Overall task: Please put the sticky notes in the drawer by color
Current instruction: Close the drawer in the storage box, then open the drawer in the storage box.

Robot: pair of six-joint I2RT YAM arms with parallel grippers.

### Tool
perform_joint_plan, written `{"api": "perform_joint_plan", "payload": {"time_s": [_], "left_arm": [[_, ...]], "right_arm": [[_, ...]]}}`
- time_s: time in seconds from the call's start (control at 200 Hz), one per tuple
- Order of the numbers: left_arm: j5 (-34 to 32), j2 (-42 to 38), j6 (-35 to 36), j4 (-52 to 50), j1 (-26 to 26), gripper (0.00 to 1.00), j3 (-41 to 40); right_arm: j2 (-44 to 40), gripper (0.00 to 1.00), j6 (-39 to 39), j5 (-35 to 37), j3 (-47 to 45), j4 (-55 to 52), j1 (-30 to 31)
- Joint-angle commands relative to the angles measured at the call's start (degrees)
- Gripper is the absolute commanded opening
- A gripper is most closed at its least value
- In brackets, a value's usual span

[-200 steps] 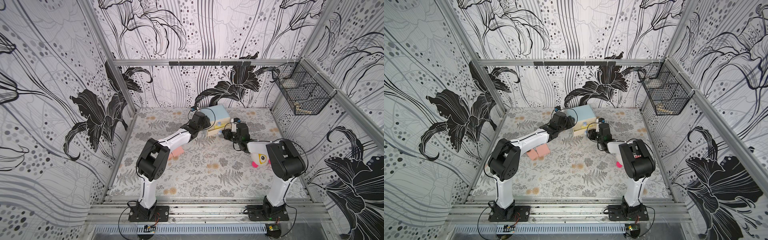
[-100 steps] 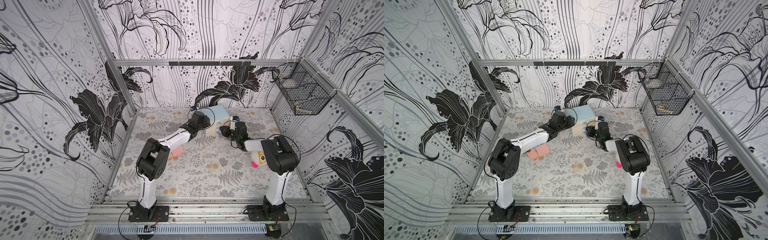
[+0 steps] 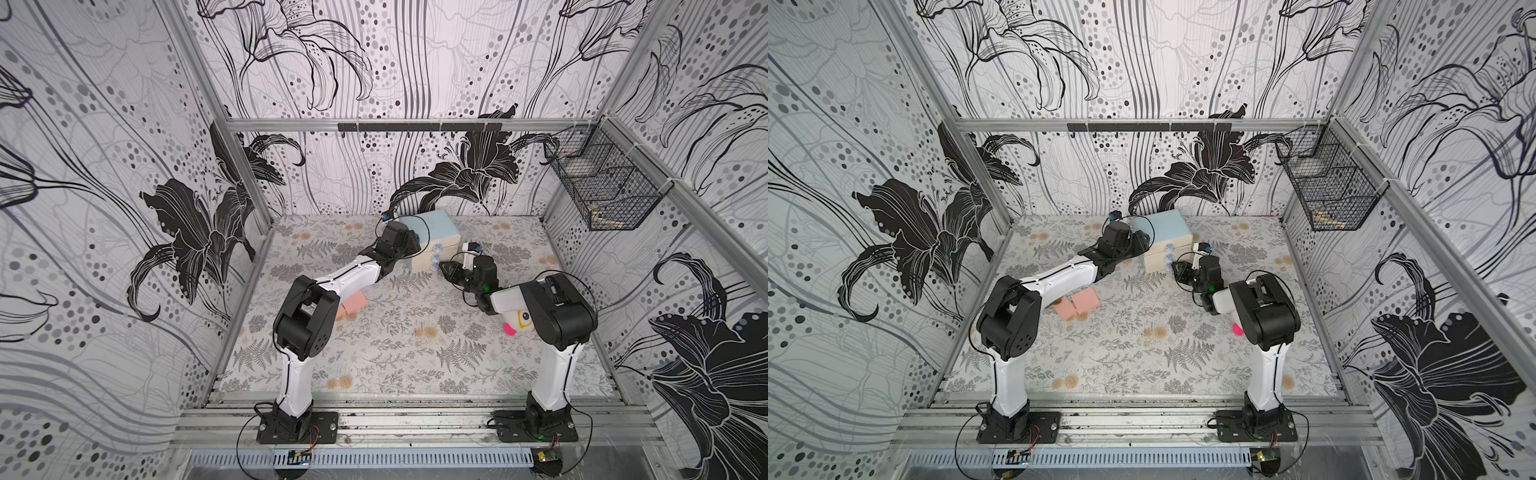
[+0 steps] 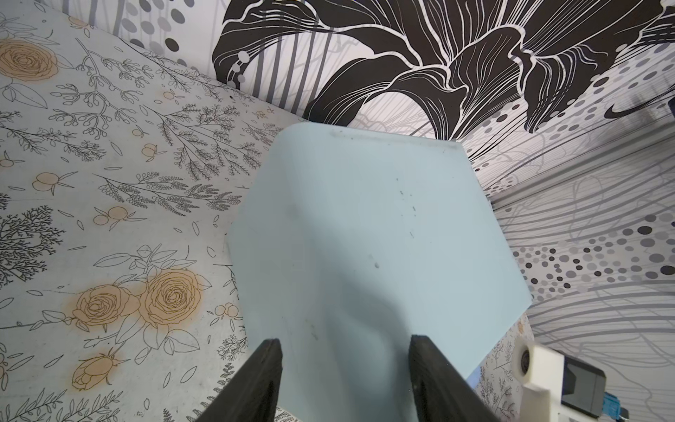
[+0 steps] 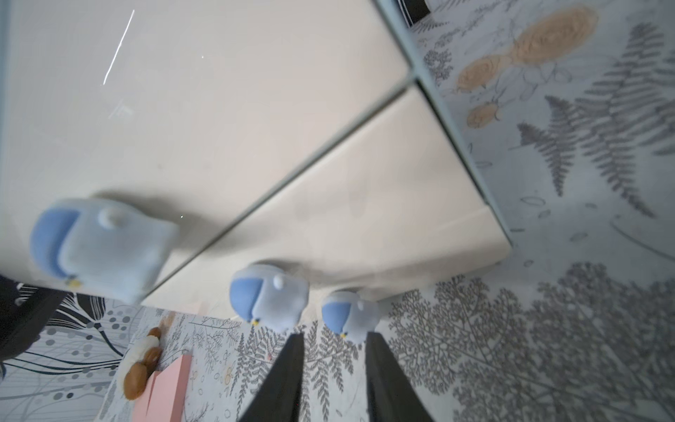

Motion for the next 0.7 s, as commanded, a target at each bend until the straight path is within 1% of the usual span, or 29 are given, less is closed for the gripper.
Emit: {"api": "perform_joint_plan", "payload": {"time_s": [0.0, 0.12, 0.235, 0.421, 0.486, 0.696], "left_arm": [[0.35, 2.66, 1.18, -1.8, 0.7, 0.61, 0.45], [0.77, 3.15, 0.92, -1.68, 0.71, 0.6, 0.97], [1.31, 3.16, 1.03, -1.68, 0.7, 0.61, 0.8], [1.3, 2.94, 0.79, -1.36, 0.79, 0.6, -0.01], [1.15, 2.63, 0.56, -0.95, 0.82, 0.6, -0.58], [1.18, 2.29, 0.94, -1.08, 0.88, 0.6, -1.09]], "right_arm": [[0.8, 0.44, 1.9, -1.85, -1.47, 3.23, 0.23], [1.91, 0.49, 0.84, -2.91, -0.6, 2.58, 0.23], [3.53, 0.52, -0.17, -4.69, 1.48, 2.45, 0.24], [7.46, 0.52, -0.02, -5.85, 5.76, 1.66, 0.23], [8.82, 0.51, 0.4, -6.49, 7.11, 1.66, 0.23], [11.08, 0.5, 1.5, -6.44, 9.0, 1.68, 0.23]]}}
